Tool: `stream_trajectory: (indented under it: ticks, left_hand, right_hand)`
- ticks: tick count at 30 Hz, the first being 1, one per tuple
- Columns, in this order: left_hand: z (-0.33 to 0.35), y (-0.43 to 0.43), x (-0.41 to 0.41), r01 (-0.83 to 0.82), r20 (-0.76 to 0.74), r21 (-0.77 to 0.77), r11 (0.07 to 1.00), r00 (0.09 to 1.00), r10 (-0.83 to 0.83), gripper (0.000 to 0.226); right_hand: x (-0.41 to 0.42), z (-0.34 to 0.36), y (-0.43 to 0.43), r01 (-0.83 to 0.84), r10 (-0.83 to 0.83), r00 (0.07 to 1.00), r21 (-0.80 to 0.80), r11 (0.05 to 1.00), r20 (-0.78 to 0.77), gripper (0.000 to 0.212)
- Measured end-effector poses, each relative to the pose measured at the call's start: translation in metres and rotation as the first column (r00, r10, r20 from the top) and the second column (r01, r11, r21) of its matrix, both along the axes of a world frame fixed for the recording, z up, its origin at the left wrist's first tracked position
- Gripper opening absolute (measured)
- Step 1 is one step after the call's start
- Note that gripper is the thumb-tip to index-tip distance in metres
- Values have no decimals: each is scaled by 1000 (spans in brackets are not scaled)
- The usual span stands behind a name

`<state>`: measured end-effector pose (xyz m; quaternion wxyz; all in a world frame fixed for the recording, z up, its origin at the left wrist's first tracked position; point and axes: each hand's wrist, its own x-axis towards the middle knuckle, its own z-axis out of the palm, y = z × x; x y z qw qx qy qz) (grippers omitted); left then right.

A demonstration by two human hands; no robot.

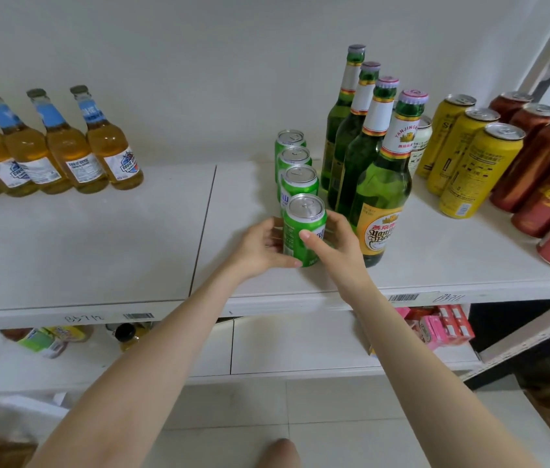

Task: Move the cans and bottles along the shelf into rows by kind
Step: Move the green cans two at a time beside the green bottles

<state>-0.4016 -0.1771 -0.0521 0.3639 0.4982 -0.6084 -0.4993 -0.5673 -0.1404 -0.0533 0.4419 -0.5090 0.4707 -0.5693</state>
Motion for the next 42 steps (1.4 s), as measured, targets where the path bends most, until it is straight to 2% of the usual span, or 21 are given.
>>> stream_trajectory:
  ticks: [22, 29, 33, 38, 40, 42]
  left_hand:
    - [5, -12, -2, -12, 81, -10, 1000, 997, 13, 65]
    - [3, -4, 1, -31, 308, -158, 987, 948, 79, 62]
    - [1, 12, 12, -52, 403, -251, 967, 903, 153, 63]
    - [6, 49, 33, -59, 524, -350, 935, 815, 248, 52]
    - [11, 70, 40, -44, 578, -396, 917, 764, 287, 50]
    - [17, 92, 47, -4, 634, -452, 892, 702, 325, 52]
  right_hand:
    - [5, 2, -13, 5, -7, 999, 52, 999, 34, 59]
    - [3, 1, -6, 69, -68, 998, 95, 993, -9, 52]
    - [3, 4, 12, 146, -130, 981, 107, 983, -145, 50]
    - [0, 6, 50, 214, -162, 902, 88, 973, -400, 55]
    - [-2, 11, 67, 217, -161, 837, 48, 975, -523, 54]
    - [-1, 16, 83, 212, -179, 716, -33, 977, -675, 54]
